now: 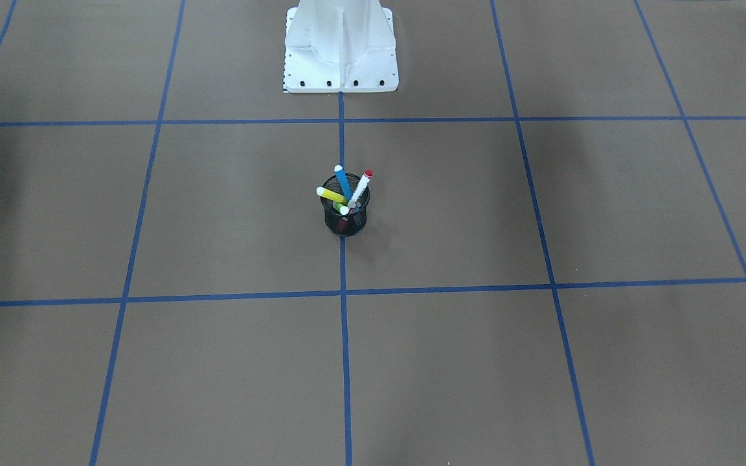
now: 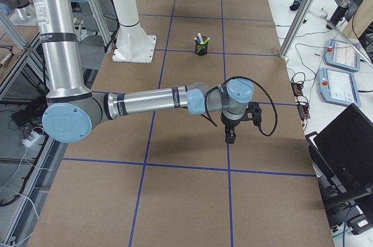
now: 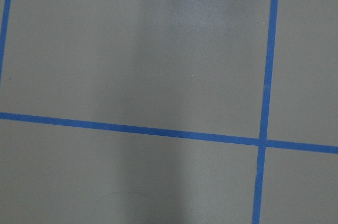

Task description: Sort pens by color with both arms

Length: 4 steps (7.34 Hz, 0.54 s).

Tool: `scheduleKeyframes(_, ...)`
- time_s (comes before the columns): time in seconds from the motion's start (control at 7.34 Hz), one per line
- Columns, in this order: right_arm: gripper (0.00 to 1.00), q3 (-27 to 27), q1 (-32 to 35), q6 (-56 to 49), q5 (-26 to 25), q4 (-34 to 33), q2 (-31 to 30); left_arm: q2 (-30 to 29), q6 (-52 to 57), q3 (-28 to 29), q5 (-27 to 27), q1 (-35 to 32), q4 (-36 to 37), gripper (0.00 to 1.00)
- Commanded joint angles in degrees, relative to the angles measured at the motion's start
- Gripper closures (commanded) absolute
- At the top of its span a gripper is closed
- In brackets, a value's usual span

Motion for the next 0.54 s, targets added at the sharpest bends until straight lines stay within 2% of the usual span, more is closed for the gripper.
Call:
scheduleKeyframes(0.0,0.00,0.14,0.02,0.04,-0.59,0.24,-0.75,0.43,0.08,-0.39,-0.30,0.03,0.00,0.00)
scheduleKeyframes(0.41,0.00,0.57,-0.07,0.21,-0.51,0.59,-0.93,0.43,-0.35,-0.75,-0.21,0.21,-0.26,0.00)
